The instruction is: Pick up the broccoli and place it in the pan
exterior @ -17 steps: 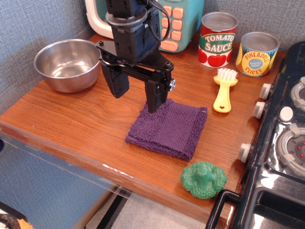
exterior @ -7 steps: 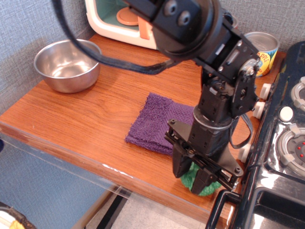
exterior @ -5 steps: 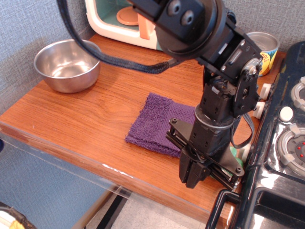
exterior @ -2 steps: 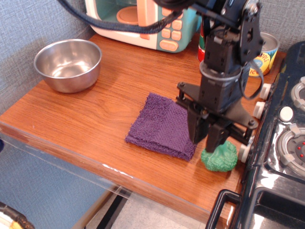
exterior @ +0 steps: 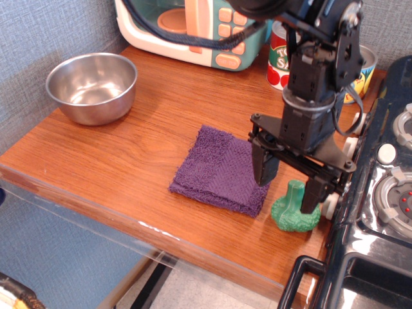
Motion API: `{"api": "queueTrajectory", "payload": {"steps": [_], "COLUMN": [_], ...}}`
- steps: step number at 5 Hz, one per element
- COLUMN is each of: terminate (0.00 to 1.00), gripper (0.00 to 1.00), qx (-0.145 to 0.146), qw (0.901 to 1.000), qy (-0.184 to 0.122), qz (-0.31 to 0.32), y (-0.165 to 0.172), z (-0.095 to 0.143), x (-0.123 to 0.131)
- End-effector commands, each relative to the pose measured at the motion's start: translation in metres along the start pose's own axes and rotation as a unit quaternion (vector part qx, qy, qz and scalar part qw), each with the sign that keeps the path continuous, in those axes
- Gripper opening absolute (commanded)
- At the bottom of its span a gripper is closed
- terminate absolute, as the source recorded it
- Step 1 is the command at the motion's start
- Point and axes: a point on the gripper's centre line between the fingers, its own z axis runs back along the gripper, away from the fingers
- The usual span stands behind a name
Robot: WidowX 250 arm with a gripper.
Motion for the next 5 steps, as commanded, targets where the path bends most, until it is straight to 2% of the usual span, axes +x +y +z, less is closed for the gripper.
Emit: {"api": "queueTrajectory", "payload": {"steps": [1, 2, 4, 5], "terminate": [0.00, 0.00, 0.00, 0.00], "gripper": [1.00, 0.00, 0.00, 0.00], "qx": [0.008, 0.007, 0.004, -0.011], "qw": [0.9999, 0.9998, 0.9993, 0.9996], "qy": [-0.010, -0.007, 0.008, -0.013], "qz": [0.010, 0.019, 0.036, 0.024], "y": [0.006, 0.011, 0.017, 0.017], "z": [-0.001, -0.006, -0.013, 0.007], "x": [0.012, 0.017, 0.021, 0.024]}}
